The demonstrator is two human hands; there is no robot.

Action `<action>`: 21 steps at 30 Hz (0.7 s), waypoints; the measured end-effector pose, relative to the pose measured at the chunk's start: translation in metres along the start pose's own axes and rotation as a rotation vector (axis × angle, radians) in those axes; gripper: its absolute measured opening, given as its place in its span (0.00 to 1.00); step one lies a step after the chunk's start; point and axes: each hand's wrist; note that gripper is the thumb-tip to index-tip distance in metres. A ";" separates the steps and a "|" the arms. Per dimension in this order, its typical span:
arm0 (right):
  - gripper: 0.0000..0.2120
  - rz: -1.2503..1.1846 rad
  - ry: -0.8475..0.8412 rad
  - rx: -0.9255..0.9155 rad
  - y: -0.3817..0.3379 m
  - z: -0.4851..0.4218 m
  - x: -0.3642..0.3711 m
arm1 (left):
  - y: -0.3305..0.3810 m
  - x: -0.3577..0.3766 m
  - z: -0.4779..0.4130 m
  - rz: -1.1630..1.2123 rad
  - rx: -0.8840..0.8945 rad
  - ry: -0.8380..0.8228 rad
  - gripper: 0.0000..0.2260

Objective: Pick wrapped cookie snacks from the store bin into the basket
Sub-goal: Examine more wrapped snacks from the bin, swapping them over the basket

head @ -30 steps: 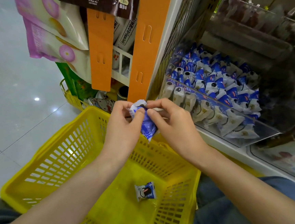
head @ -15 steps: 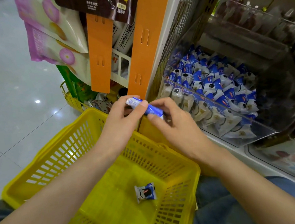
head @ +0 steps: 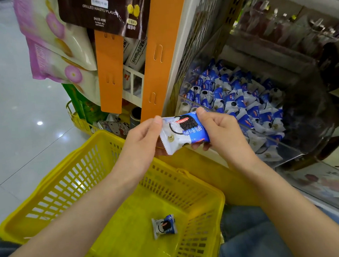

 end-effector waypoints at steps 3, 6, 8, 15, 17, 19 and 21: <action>0.11 -0.151 -0.118 0.045 -0.004 0.002 0.000 | 0.006 -0.003 -0.006 -0.009 0.038 0.096 0.15; 0.05 -0.252 -0.209 0.079 -0.006 0.005 0.001 | 0.014 -0.004 -0.012 0.100 0.001 0.102 0.12; 0.05 -0.336 -0.174 0.110 -0.006 0.006 0.000 | 0.017 -0.001 -0.012 0.216 -0.018 0.010 0.10; 0.03 -0.486 -0.114 0.085 -0.010 0.011 0.000 | 0.016 0.015 -0.014 0.095 0.010 0.000 0.11; 0.05 -0.246 -0.080 -0.056 -0.013 0.014 -0.001 | 0.020 0.015 -0.017 -0.034 0.099 -0.010 0.10; 0.10 -0.022 0.016 -0.192 -0.015 0.018 -0.006 | 0.027 0.013 -0.021 -0.105 0.164 -0.065 0.13; 0.17 0.105 0.148 -0.307 -0.017 0.020 -0.014 | 0.034 0.011 -0.023 -0.174 0.213 -0.129 0.14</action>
Point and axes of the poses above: each hand's wrist, its own z-axis away from the middle knuckle, its own x-axis out of the palm, y = z × x, and after that the axes turned 6 degrees about -x, right-handed
